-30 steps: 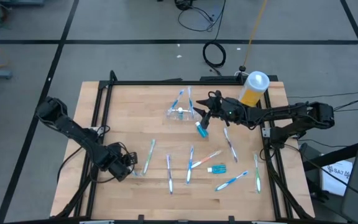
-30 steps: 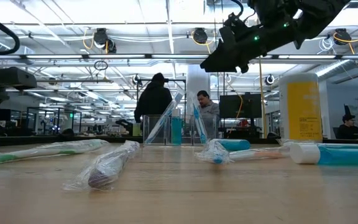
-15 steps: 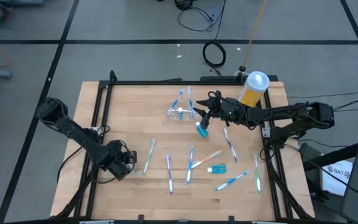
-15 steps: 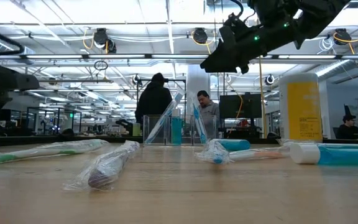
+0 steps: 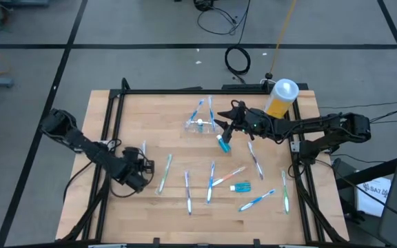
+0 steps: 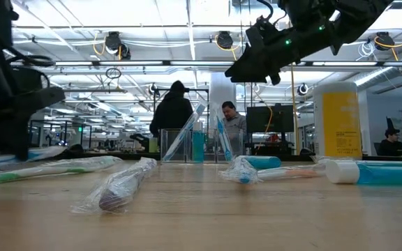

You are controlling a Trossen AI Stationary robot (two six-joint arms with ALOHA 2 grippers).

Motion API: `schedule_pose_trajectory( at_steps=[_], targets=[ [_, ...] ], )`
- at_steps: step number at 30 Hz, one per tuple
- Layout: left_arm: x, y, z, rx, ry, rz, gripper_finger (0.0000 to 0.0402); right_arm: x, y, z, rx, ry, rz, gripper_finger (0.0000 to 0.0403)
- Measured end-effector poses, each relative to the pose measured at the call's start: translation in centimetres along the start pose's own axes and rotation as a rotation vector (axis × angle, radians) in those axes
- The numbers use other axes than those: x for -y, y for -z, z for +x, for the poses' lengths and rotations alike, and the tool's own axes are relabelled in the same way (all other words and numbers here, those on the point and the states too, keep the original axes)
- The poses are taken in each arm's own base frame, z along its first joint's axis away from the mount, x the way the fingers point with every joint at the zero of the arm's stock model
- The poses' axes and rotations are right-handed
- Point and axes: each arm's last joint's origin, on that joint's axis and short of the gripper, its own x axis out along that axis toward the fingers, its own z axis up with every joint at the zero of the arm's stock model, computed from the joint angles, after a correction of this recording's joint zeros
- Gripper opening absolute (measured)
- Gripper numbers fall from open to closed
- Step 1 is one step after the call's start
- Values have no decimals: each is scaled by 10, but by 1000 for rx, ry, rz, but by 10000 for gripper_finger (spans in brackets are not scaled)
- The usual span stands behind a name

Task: Pick & Place toothbrushing station
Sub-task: Put the blue toothbrush into the transparent organizer

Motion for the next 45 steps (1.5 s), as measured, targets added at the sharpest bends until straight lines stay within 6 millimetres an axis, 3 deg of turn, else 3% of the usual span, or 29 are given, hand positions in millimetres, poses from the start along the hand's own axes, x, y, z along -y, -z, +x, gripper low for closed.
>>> schedule_pose_trajectory(
  at_steps=[5,13,21,29,36,40,45],
  targets=[
    [17,-11,-11,135,97,101,8,0,0,0,-3,0,23,164],
    [45,-44,-33,356,166,256,16,-1,3,0,-29,1,17,164],
    [77,-79,-34,549,148,488,20,-11,6,-3,-45,-33,4,164],
    [122,-130,-37,654,432,657,7,-22,9,-6,-68,-70,-12,164],
    [126,-186,-46,873,586,693,6,-32,13,-9,-90,-106,-30,164],
    [121,-214,-50,933,769,669,11,-32,13,-10,-89,-105,-32,164],
    [122,-227,-25,878,769,663,11,-32,13,-9,-90,-102,-34,164]
  ],
)
